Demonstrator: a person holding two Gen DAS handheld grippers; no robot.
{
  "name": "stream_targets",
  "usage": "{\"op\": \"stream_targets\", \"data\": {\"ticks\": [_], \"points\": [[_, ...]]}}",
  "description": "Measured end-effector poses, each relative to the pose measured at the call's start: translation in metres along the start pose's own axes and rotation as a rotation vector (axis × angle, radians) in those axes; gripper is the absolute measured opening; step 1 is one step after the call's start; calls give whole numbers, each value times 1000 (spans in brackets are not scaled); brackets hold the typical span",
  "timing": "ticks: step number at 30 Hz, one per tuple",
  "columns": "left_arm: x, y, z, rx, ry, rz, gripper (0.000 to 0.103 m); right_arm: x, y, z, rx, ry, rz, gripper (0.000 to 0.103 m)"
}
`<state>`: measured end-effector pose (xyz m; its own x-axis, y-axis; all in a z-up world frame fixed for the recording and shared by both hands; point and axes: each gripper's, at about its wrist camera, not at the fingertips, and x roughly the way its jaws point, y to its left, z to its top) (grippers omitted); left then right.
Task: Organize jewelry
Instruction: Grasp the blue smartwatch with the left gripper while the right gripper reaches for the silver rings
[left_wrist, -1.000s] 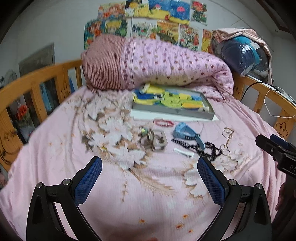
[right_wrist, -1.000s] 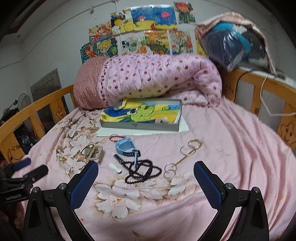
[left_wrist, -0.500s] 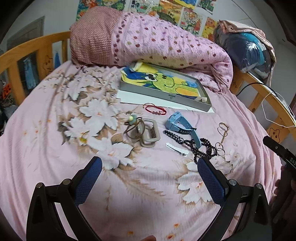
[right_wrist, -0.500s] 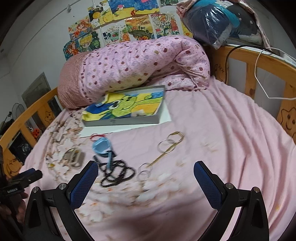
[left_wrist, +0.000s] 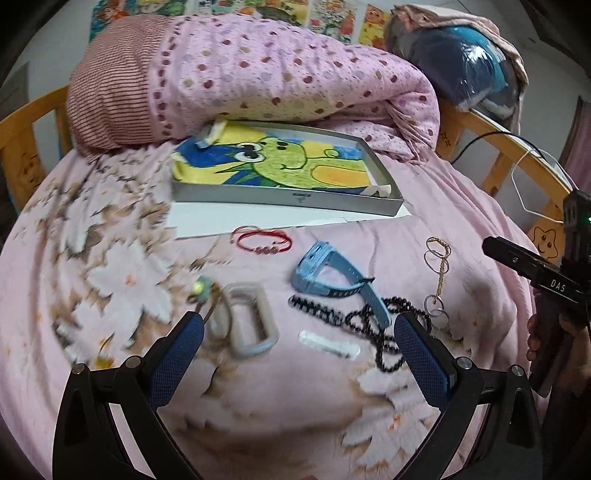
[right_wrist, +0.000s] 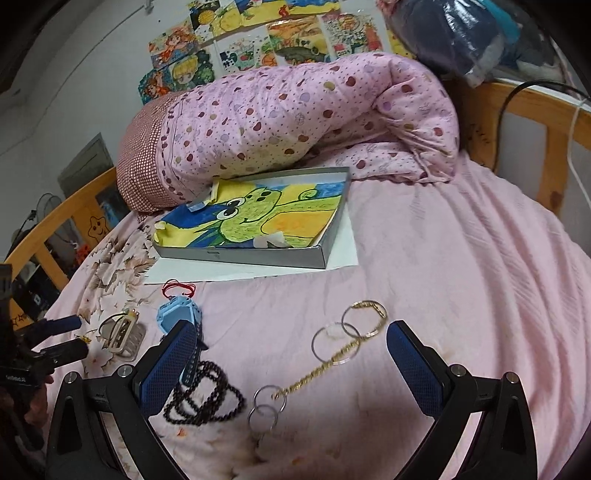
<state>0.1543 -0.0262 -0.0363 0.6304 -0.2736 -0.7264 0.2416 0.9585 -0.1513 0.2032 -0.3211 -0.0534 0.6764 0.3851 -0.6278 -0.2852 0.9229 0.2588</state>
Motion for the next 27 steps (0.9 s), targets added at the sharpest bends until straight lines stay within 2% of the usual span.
{"op": "stream_targets", "data": {"ticks": [9, 12, 18, 20, 22, 27], "points": [[44, -1, 25, 66, 19, -35, 100, 34, -16, 9, -19, 53, 41, 103], [56, -2, 31, 82, 31, -45, 94, 44, -20, 10, -36, 75, 42, 102], [86, -4, 35, 122, 93, -47, 78, 66, -18, 5, -66, 163, 72, 68], [94, -4, 36, 129, 113, -46, 73, 73, -17, 1, -68, 204, 81, 52], [101, -3, 38, 129, 133, -52, 66, 80, -15, -3, -69, 242, 84, 44], [118, -4, 39, 142, 189, -68, 45, 90, -18, -7, -59, 313, 10, 31]]}}
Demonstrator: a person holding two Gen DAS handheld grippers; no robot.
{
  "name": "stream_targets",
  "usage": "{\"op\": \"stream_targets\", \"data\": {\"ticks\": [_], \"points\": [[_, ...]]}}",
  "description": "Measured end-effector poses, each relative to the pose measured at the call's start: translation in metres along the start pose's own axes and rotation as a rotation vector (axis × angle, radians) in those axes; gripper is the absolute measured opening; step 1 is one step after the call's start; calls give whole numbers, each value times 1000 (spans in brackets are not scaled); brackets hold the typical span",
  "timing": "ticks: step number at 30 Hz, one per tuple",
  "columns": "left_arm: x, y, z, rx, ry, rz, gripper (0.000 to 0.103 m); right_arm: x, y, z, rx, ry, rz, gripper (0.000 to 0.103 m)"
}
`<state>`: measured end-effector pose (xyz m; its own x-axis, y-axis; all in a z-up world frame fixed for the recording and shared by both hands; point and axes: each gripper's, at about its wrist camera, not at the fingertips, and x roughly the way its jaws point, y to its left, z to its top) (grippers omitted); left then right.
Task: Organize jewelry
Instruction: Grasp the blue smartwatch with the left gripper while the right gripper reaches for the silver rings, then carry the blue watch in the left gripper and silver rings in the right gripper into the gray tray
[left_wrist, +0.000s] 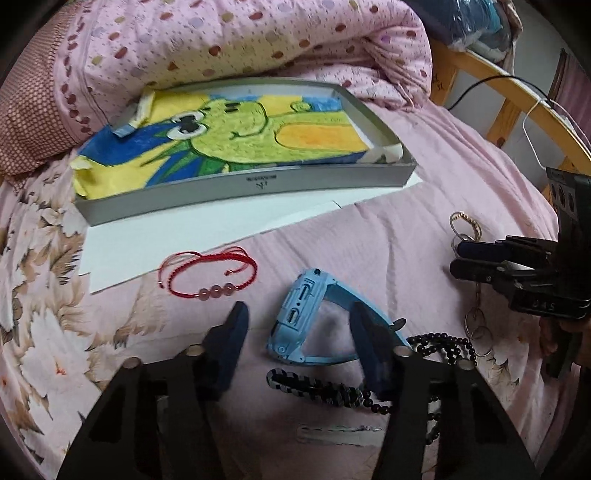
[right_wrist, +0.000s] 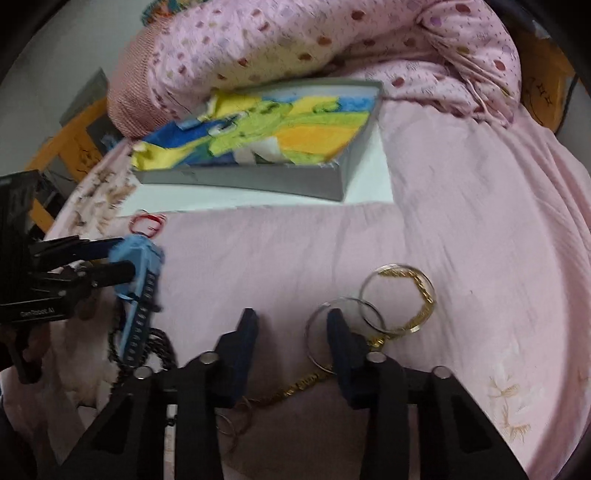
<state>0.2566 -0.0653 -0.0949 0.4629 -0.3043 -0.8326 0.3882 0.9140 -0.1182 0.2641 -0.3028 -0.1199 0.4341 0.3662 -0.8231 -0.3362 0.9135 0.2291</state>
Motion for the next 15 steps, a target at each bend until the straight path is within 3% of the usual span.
{"op": "stream_targets", "data": {"ticks": [2, 5, 8, 15], "points": [[5, 0, 0, 4, 21, -14, 39, 4, 0, 1, 9, 17, -23, 25], [10, 1, 1, 6, 36, -8, 35, 7, 2, 1, 12, 24, -14, 25], [12, 5, 1, -10, 45, -21, 27, 10, 5, 2, 33, 32, 29, 25], [16, 9, 2, -16, 66, -30, 23, 15, 17, 2, 56, 41, 149, 25]]}}
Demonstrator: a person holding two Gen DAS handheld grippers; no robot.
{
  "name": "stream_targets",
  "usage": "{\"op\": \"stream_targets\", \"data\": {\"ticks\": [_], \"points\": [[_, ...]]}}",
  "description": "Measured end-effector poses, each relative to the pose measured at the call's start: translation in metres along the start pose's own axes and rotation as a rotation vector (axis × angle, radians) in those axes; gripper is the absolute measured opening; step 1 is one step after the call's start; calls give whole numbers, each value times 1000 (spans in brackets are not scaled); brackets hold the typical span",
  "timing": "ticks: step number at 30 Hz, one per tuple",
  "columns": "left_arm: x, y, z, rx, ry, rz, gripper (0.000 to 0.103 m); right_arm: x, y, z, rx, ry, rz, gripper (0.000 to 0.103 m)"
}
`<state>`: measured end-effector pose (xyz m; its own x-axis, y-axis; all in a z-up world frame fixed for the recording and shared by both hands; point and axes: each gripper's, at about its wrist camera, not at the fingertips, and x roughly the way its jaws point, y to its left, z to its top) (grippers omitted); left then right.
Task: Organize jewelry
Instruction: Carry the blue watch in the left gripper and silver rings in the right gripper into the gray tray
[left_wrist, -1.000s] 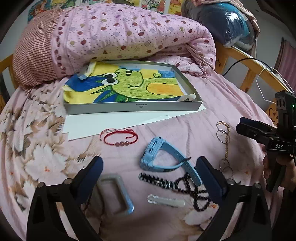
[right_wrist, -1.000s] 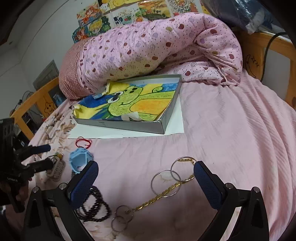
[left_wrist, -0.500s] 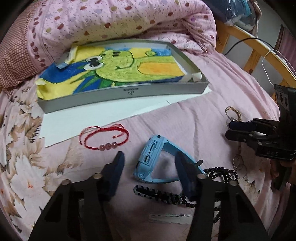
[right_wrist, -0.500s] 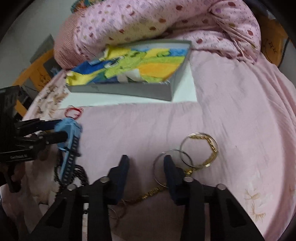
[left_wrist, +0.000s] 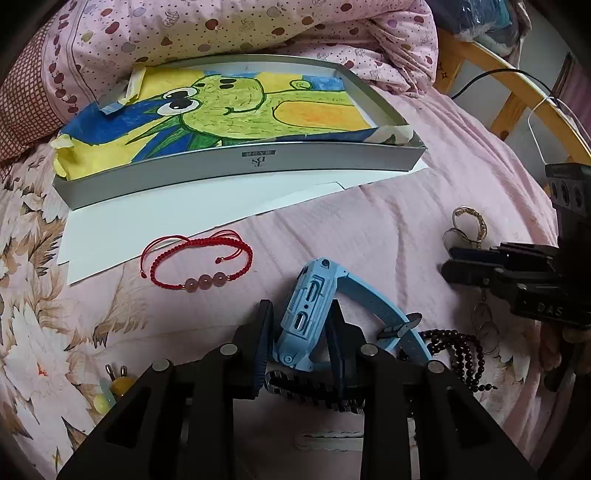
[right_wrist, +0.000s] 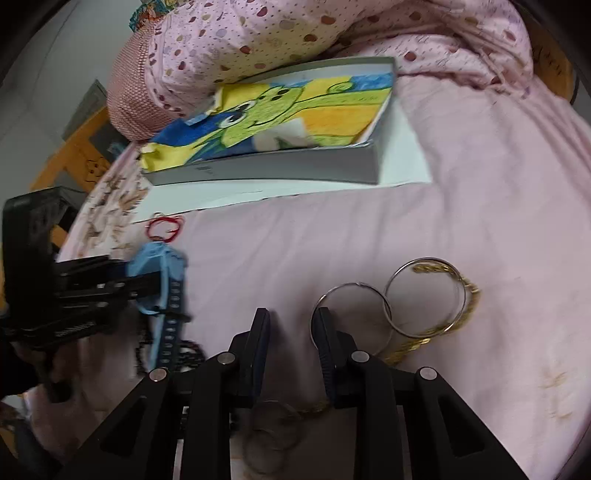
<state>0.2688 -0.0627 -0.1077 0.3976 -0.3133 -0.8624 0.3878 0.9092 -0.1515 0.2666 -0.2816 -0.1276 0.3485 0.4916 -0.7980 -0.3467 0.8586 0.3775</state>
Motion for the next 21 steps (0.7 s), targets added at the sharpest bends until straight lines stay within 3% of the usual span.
{"op": "stream_targets", "data": {"ticks": [3, 5, 12, 18, 21], "points": [[0, -2, 0, 15, -1, 14, 21, 1, 4, 0, -10, 4, 2, 24], [0, -2, 0, 18, -3, 19, 21, 1, 9, 1, -47, 6, -79, 14], [-1, -4, -2, 16, -5, 38, 19, 9, 26, -5, -158, 19, -243, 14], [-6, -5, -3, -1, -7, 25, 16, 7, 15, -3, -25, 26, -135, 5], [-13, -5, -5, -17, -21, 20, 16, 1, -2, -7, 127, 6, 48, 4]]}}
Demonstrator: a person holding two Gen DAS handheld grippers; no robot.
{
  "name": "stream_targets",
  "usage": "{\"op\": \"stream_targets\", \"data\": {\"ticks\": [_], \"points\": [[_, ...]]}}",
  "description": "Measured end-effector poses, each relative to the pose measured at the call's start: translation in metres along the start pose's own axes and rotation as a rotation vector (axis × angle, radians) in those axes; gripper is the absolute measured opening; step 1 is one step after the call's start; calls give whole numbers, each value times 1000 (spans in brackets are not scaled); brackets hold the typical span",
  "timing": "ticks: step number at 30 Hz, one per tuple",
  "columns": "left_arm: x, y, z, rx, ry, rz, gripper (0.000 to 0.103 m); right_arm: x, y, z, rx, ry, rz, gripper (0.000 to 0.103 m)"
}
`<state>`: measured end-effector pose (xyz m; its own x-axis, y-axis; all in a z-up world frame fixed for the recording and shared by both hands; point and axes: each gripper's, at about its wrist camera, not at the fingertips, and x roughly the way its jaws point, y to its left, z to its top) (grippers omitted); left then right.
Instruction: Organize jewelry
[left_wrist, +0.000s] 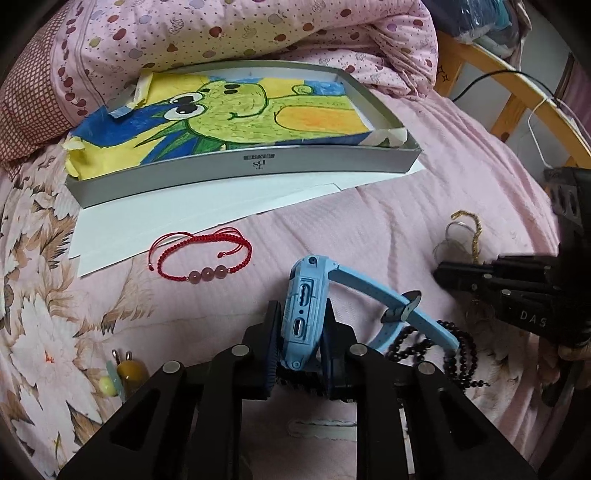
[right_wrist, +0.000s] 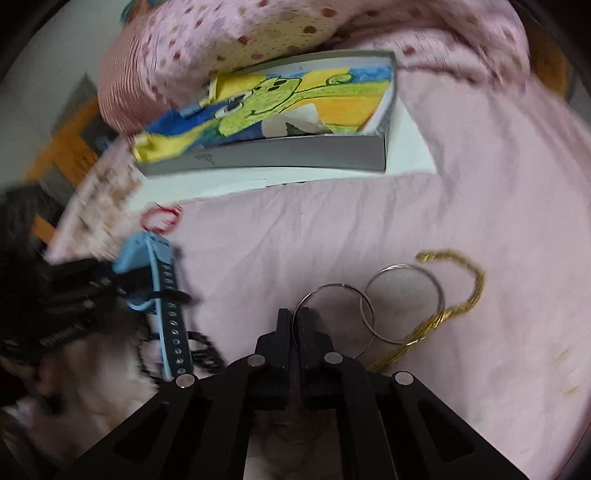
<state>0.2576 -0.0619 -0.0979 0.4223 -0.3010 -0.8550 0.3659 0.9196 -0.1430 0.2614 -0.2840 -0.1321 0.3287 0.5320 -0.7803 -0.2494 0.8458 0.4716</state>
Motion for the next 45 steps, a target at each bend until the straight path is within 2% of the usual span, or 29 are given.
{"op": "stream_targets", "data": {"ticks": [5, 9, 14, 17, 24, 27, 30, 34, 38, 42, 45], "points": [[-16, -7, -3, 5, -38, 0, 16, -18, -4, 0, 131, -60, 182, 4], [-29, -11, -1, 7, -67, 9, 16, -42, 6, 11, 176, -135, 292, 4], [-45, -5, 14, -29, -102, 7, 16, -66, 27, 37, 175, -210, 392, 4], [-53, 2, 30, -47, -120, 14, 16, -75, 44, 61, 131, -243, 407, 4], [-50, 30, 70, -106, -147, 86, 16, -61, 60, 129, 77, -253, 368, 4], [-34, 52, 84, -171, -143, 108, 16, -33, 56, 155, 90, -209, 336, 4], [-13, 70, 90, -218, -132, 134, 16, -2, 48, 166, 103, -162, 288, 4], [15, 89, 92, -260, -96, 151, 16, 29, 38, 168, 119, -98, 208, 7], [28, 97, 93, -272, -65, 150, 16, 41, 31, 165, 110, -68, 132, 7], [32, 104, 94, -293, -56, 124, 17, 39, 23, 161, 109, -71, 97, 7], [26, 106, 95, -304, -82, 93, 23, 30, 20, 158, 107, -98, 70, 8]]}}
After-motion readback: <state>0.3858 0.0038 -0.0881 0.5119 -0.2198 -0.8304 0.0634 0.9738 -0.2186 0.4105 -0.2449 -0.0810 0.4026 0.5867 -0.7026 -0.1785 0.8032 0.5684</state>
